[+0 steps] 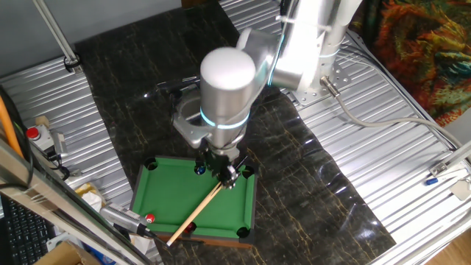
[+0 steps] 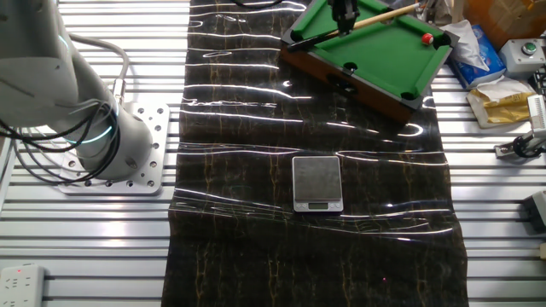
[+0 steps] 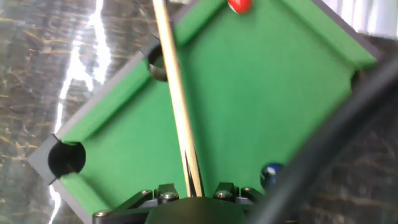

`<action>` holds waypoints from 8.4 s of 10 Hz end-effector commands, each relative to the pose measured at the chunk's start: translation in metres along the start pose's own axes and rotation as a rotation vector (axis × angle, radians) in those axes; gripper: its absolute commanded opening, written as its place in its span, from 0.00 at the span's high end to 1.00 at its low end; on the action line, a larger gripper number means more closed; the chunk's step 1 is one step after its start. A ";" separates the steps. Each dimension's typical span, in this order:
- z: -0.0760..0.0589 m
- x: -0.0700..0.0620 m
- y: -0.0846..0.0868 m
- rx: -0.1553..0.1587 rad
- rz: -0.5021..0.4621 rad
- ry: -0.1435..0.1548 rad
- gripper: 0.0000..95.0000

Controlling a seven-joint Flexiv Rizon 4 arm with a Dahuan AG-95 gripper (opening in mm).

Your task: Hit the pool ball

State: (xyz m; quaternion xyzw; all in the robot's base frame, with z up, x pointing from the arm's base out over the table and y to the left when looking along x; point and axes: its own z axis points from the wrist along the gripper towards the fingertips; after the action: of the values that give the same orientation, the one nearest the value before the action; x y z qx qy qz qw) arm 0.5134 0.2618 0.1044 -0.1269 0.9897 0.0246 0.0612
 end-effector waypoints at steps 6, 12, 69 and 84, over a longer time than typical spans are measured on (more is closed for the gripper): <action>0.023 -0.004 -0.006 0.068 -0.231 0.011 0.60; 0.031 -0.002 -0.007 0.063 -0.175 0.002 1.00; -0.039 -0.031 0.010 -0.183 0.504 0.304 1.00; -0.042 0.008 0.042 -0.199 0.503 0.305 1.00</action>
State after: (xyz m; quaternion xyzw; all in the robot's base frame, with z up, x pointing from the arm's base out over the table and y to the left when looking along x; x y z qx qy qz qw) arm 0.4901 0.2965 0.1459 0.1138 0.9804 0.1174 -0.1098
